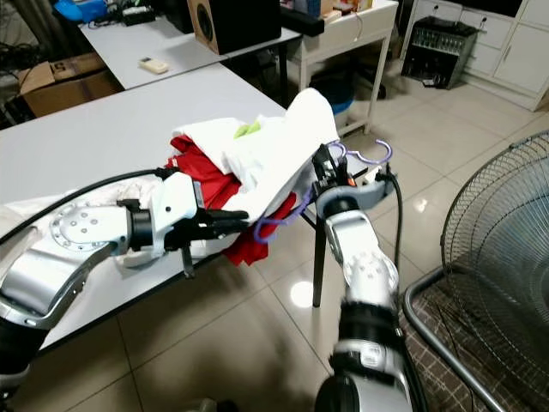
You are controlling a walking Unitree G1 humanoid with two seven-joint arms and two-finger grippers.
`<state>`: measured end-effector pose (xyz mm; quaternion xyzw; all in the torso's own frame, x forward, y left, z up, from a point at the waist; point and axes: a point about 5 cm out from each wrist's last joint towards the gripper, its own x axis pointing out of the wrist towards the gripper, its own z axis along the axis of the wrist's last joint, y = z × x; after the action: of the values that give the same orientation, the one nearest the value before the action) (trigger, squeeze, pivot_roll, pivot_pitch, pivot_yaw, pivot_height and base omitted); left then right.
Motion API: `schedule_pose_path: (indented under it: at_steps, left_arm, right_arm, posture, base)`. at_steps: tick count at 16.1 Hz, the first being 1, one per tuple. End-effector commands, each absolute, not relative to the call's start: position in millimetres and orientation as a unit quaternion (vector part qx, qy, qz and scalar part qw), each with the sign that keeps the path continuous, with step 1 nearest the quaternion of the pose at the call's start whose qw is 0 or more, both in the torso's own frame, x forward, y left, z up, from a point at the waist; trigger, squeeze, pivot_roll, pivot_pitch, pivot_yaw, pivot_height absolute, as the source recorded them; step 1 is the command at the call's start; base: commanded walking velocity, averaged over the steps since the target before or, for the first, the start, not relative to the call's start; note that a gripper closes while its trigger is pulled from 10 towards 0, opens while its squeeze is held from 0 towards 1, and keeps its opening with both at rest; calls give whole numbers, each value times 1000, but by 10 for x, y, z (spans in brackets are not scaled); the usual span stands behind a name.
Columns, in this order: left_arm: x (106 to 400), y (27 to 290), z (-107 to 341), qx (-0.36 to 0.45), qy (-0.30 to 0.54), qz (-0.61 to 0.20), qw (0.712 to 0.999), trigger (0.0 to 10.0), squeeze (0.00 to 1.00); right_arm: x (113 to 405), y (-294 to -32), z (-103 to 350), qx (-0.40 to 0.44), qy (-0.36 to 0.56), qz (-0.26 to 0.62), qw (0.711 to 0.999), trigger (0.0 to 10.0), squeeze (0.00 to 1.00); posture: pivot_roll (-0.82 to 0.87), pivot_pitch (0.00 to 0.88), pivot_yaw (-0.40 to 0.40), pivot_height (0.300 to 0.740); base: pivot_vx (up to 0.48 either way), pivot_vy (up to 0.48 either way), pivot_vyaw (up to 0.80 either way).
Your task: Hang hanger
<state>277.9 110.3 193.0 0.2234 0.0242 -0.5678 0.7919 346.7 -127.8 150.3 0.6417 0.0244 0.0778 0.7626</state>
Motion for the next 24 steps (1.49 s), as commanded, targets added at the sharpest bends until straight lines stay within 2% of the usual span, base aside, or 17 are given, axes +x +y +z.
schedule_pose_path:
  at_steps: [1, 2, 3, 4, 5, 10, 11, 12, 14, 15, 16, 18, 19, 21, 24]
  left_arm:
    - [2731, 1086, 1894, 221, 35, -581, 782, 1765, 0]
    - [2732, 1078, 1860, 219, 40, -578, 785, 1451, 0]
    - [2731, 1069, 1867, 213, 39, -578, 787, 1373, 0]
    - [2722, 1025, 1925, 184, 30, -582, 792, 784, 0]
    - [2676, 958, 1977, 152, 26, -599, 785, 549, 0]
    - [2521, 721, 1903, 75, 63, -647, 756, 1020, 0]
    - [2523, 706, 1864, 73, 73, -646, 756, 1529, 0]
    - [2563, 690, 1837, 78, 72, -633, 767, 1412, 0]
    - [2628, 623, 1929, 39, 49, -616, 785, 902, 0]
    - [2680, 596, 2093, -19, 23, -608, 794, 1059, 0]
    - [2737, 625, 2222, -67, 6, -597, 800, 863, 0]
    - [2823, 780, 2268, -86, 10, -576, 813, 706, 0]
    - [2849, 870, 2246, -78, 20, -569, 818, 1020, 0]
    - [2883, 1052, 2135, -27, 57, -558, 827, 1020, 0]
    - [2807, 1052, 1960, 37, 103, -575, 810, 1098, 0]
  right_arm:
    - [3543, -839, 1771, 702, 6, 121, 702, 10000, 0]
    - [3567, -795, 1803, 712, 4, 128, 691, 10000, 0]
    - [3575, -781, 1807, 708, 5, 131, 694, 10000, 0]
    - [3591, -739, 1801, 695, 10, 134, 706, 10000, 0]
    - [3614, -704, 1776, 696, 16, 129, 706, 10000, 0]
    - [3673, -593, 1807, 710, 19, 128, 692, 10000, 0]
    - [3675, -580, 1820, 714, 19, 134, 687, 10000, 0]
    - [3675, -548, 1838, 716, 23, 147, 682, 10000, 0]
    - [3674, -525, 1824, 714, 30, 149, 684, 10000, 0]
    - [3681, -536, 1810, 724, 31, 145, 674, 10000, 0]
    - [3687, -555, 1804, 732, 30, 143, 665, 10000, 0]
    - [3697, -582, 1796, 740, 31, 144, 656, 10000, 0]
    - [3701, -590, 1797, 744, 30, 144, 652, 10000, 0]
    - [3712, -599, 1816, 745, 28, 146, 650, 10000, 0]
    - [3730, -601, 1849, 754, 26, 148, 639, 10000, 0]
  posture:
    - [-21, 0, 118, 740]
    - [-21, 0, 118, 740]
    - [-21, 0, 118, 740]
    - [-19, 0, 118, 740]
    - [-19, 0, 118, 740]
    - [-26, 0, 120, 740]
    - [-30, 0, 121, 740]
    - [-30, 0, 121, 740]
    - [-36, 0, 118, 740]
    - [-35, 0, 114, 740]
    - [-35, 0, 113, 740]
    - [-35, 0, 110, 740]
    - [-33, 0, 109, 740]
    - [-33, 0, 106, 740]
    - [-29, 0, 102, 740]
  base:
    - [0, 0, 0]
    - [0, 0, 0]
    - [0, 0, 0]
    - [0, 0, 0]
    - [0, 0, 0]
    - [0, 0, 0]
    - [0, 0, 0]
    - [0, 0, 0]
    - [0, 0, 0]
    - [0, 0, 0]
    - [0, 0, 0]
    - [0, 0, 0]
    - [0, 0, 0]
    - [0, 0, 0]
    - [0, 0, 0]
